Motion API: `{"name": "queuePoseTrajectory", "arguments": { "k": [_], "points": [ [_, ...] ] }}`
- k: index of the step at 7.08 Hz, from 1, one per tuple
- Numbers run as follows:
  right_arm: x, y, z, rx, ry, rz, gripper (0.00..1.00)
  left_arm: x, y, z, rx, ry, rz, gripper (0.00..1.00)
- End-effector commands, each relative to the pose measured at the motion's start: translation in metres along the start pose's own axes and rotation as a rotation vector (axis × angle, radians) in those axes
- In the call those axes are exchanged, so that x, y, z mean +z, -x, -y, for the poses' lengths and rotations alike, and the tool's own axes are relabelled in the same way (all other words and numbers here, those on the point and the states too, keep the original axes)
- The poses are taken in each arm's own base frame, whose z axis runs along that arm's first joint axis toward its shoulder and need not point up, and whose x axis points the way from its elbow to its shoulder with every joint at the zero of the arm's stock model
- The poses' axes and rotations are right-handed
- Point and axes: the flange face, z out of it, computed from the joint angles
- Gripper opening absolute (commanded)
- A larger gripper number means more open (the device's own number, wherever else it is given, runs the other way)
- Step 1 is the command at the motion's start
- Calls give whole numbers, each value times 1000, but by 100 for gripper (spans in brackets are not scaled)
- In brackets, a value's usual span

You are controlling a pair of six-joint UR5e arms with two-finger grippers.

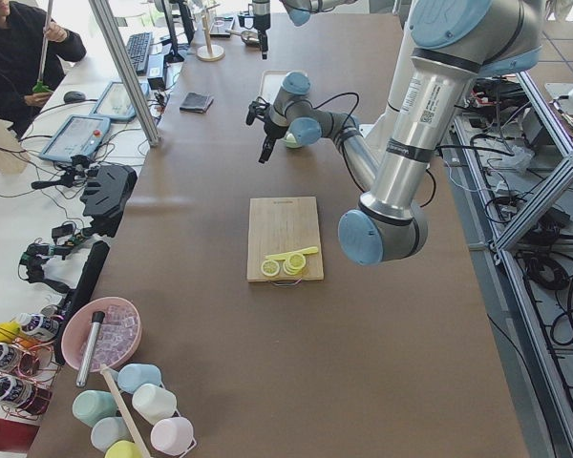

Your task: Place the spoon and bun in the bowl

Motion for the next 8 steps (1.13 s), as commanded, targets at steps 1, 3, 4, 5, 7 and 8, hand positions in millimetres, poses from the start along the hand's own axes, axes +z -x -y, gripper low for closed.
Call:
{"name": "queuePoseTrajectory", "arguments": {
  "k": [1, 3, 4, 5, 7, 8],
  "points": [
    [-18, -114, -14, -43, 8, -49, 100, -33, 157, 41, 85, 82, 46, 98],
    [-22, -203, -50, 47, 24, -57, 100, -78, 316, 70, 80, 91, 47, 98],
    [-14, -218, -66, 69, 43, -61, 100, -98, 379, 61, 142, 68, 86, 98],
    [-16, -226, -71, 86, 42, -65, 100, -108, 411, 51, 122, 67, 116, 98],
    [-7, -248, -84, 130, 64, -75, 100, -104, 470, 15, 11, 120, 156, 98],
    [-9, -266, -100, 169, 68, -81, 100, -103, 485, 12, -22, 130, 169, 98]
  ]
}}
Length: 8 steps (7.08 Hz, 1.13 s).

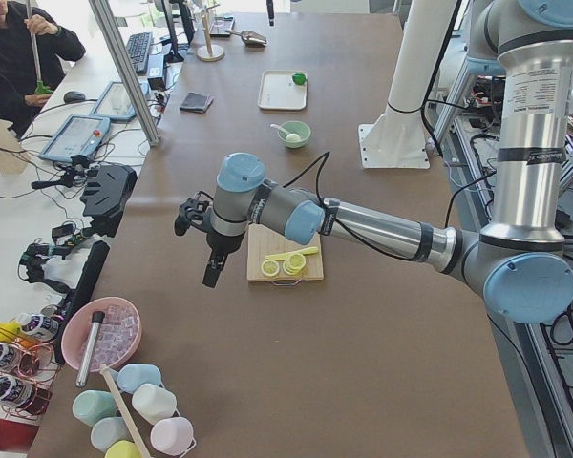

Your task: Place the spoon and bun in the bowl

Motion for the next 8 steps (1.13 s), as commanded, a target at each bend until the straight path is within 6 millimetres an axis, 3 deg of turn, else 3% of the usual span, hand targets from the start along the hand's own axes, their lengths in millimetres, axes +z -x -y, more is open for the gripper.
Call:
{"name": "queuePoseTrajectory", "arguments": {
  "k": [1, 5, 8],
  "points": [
    [-5, -32, -17, 68, -5, -8, 100, 5, 30, -16, -80, 47, -6, 98],
    [-4, -58, -31, 122, 1, -55, 100, 8, 29, -20, -133, 110, -48, 98],
    [-9, -61, -32, 128, -9, -57, 100, 10, 30, -20, -136, 115, -46, 98]
  ]
}}
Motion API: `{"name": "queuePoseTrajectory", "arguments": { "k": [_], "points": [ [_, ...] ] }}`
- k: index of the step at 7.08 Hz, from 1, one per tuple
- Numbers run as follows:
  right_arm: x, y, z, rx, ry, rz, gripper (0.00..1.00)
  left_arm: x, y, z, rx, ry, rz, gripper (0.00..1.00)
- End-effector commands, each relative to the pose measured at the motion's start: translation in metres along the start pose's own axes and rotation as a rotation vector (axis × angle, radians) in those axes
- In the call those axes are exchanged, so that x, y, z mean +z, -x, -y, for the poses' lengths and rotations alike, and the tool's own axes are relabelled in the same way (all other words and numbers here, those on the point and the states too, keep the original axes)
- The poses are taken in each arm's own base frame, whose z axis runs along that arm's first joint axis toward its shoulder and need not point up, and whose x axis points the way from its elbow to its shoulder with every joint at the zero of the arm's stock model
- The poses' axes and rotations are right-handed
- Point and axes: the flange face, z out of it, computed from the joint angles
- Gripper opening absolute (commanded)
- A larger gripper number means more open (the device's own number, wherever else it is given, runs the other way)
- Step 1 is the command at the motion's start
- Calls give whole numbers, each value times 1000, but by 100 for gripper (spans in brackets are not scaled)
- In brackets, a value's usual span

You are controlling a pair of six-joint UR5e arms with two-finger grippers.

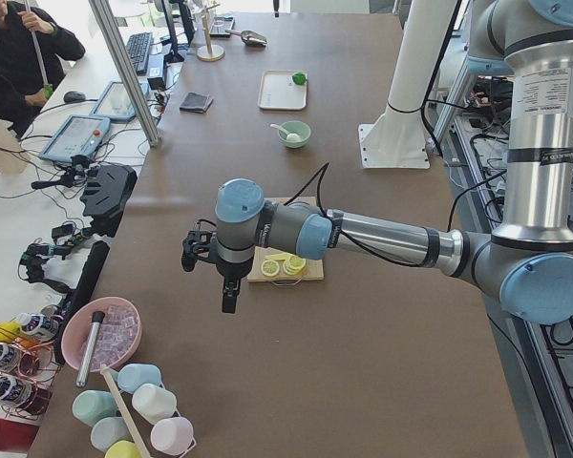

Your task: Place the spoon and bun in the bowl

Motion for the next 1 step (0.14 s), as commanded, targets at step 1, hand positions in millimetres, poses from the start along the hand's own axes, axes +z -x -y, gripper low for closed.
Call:
{"name": "queuePoseTrajectory", "arguments": {
  "k": [1],
  "points": [
    [-2, -1, 0, 1, -5, -1, 100, -1, 0, -1, -2, -2, 0, 98]
  ]
}}
